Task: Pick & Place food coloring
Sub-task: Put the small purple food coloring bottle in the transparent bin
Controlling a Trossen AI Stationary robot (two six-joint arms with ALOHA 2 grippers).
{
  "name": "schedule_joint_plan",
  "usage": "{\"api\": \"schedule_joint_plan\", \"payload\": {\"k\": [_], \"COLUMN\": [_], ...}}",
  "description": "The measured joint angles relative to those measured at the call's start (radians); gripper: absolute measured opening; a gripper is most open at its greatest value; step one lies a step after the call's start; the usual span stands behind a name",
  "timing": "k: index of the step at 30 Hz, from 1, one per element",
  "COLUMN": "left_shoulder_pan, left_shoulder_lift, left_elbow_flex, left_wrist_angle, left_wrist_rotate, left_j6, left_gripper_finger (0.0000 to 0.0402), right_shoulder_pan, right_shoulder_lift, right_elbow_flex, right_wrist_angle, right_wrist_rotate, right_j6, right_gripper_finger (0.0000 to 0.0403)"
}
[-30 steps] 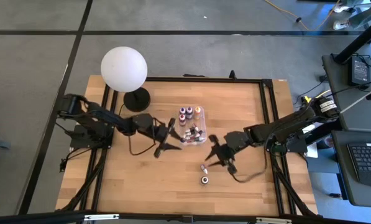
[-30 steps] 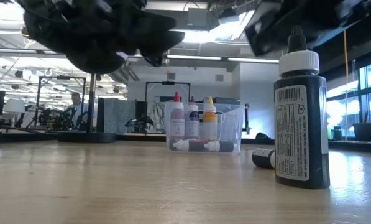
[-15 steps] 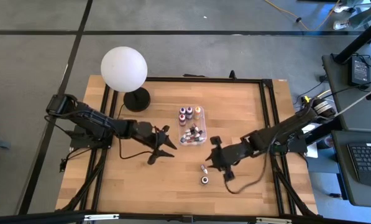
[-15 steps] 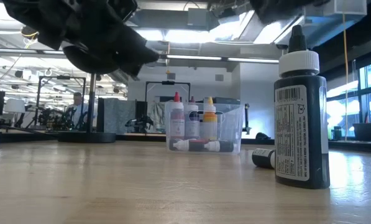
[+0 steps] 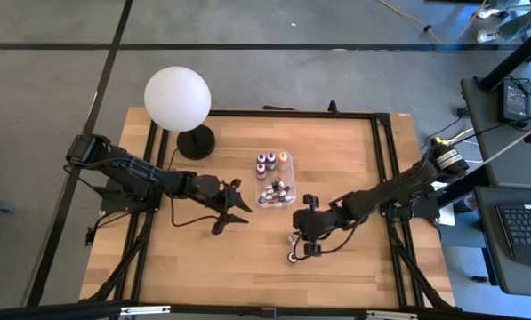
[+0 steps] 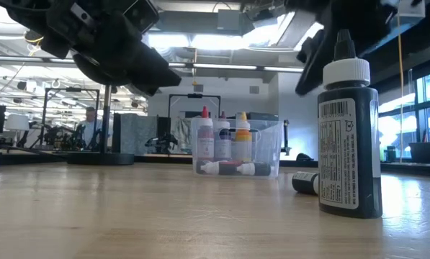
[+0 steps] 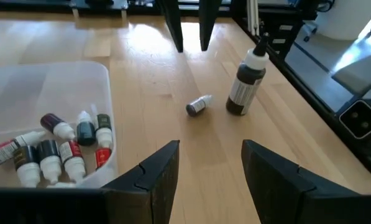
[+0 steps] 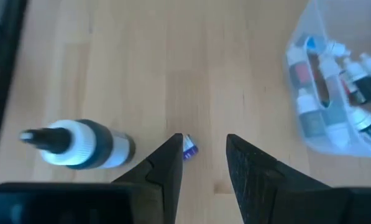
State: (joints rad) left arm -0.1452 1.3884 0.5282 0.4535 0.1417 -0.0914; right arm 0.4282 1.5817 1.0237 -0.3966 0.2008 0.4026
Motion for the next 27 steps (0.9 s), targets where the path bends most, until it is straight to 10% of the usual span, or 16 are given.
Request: {"api": "schedule_joint_plan", "payload": {"k": [15, 27], "left_shoulder_pan": [0.000, 0.000], "left_shoulder_lift": [0.000, 0.000], "left_elbow_flex": [0.000, 0.000], "left_wrist_angle": [-0.018, -0.023], "left_wrist_rotate": [-0.014, -0.017], "left_j6": [0.000, 0.026], "left_gripper_finger": [0.0171, 0.0171], "right_shoulder_pan": [0.000, -0.003], "right_shoulder_lift": [0.140, 0.160], "right_elbow_flex": [-0.001, -0.001], "right_wrist_angle": [0.015, 0.051], "right_wrist_rotate": [-0.063, -0.011], "right_j6": [0.042, 0.103], "right_gripper_finger": [0.0131, 0.0216]}}
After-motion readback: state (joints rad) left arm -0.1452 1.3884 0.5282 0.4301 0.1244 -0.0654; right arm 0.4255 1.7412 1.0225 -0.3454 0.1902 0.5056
